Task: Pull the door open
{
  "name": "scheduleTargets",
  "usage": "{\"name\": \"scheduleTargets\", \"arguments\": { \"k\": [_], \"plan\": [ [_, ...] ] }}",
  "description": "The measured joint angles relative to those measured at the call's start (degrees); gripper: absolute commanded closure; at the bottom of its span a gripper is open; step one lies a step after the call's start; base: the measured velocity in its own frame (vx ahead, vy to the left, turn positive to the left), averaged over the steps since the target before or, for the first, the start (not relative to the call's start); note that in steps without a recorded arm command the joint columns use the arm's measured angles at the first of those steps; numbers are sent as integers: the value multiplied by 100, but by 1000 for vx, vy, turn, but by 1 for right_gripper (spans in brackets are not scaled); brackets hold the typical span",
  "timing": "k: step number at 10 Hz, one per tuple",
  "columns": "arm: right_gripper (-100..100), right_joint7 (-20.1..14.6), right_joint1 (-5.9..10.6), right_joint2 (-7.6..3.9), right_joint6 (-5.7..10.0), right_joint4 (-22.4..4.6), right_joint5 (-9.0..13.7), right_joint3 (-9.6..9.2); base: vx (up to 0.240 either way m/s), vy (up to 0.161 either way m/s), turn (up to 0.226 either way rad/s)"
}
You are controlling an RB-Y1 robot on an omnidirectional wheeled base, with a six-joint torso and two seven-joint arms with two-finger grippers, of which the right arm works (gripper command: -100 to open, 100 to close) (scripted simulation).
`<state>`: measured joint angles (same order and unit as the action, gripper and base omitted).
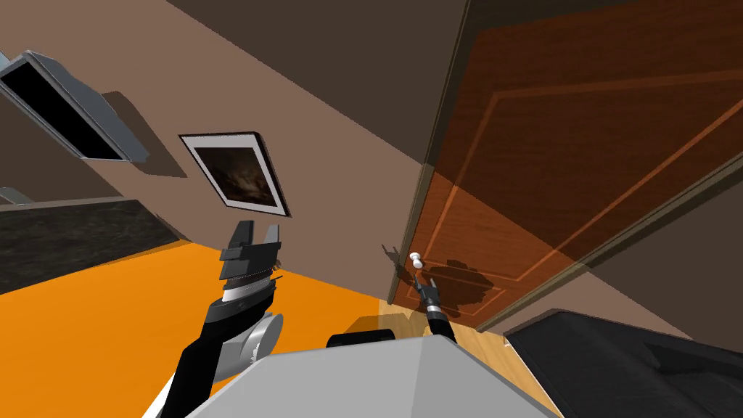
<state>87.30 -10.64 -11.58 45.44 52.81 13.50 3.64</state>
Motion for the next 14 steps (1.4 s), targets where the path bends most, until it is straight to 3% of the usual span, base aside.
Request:
{"name": "scheduleTargets", "arguments": {
  "k": [4,7,8,14],
  "plan": [
    [-100,160,421,36,-52,-445,194,453,31,-63,215],
    [-100,211,659,42,-24,-739,285,661,26,-35,134],
    [100,220,672,45,-24,-747,289,670,-3,6,-35],
    [100,211,666,49,-28,-738,281,652,-3,4,1]
  ]
}}
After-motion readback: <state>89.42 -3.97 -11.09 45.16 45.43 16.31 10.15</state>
